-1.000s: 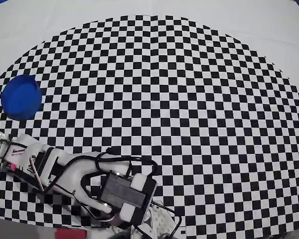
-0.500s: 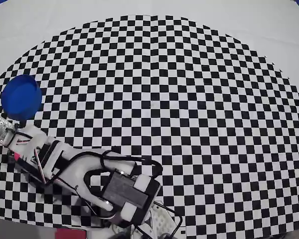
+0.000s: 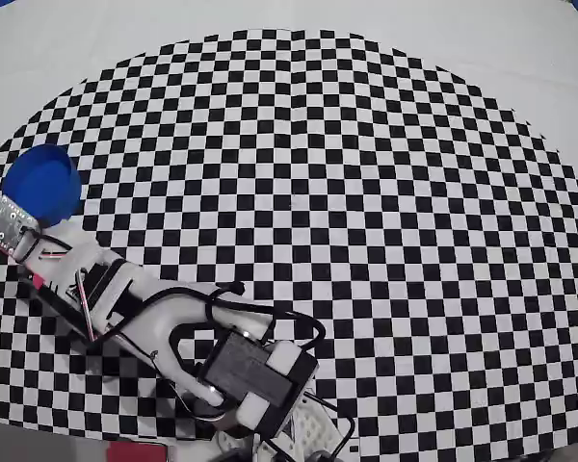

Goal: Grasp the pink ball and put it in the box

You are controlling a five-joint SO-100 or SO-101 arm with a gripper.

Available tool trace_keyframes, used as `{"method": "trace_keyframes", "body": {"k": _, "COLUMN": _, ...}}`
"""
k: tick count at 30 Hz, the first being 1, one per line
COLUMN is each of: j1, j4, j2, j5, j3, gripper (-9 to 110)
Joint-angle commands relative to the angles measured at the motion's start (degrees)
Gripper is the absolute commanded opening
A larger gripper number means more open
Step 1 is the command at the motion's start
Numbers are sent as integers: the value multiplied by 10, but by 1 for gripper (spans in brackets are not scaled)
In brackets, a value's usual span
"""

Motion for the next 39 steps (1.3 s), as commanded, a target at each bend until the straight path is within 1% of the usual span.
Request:
{"method": "trace_keyframes", "body": {"k": 1, "j1": 8, "j4": -10, "j2": 15, "j5": -4, "j3": -25, "gripper": 0}}
{"method": "trace_keyframes", "body": {"k": 21, "j1": 57, "j4": -10, "j2": -86, "j5": -4, "j3": -143, "gripper": 0}}
{"method": "trace_keyframes", "body": {"k": 39, "j1": 78, "j4": -10, "j2": -120, "j5": -4, "j3": -182, "gripper": 0}}
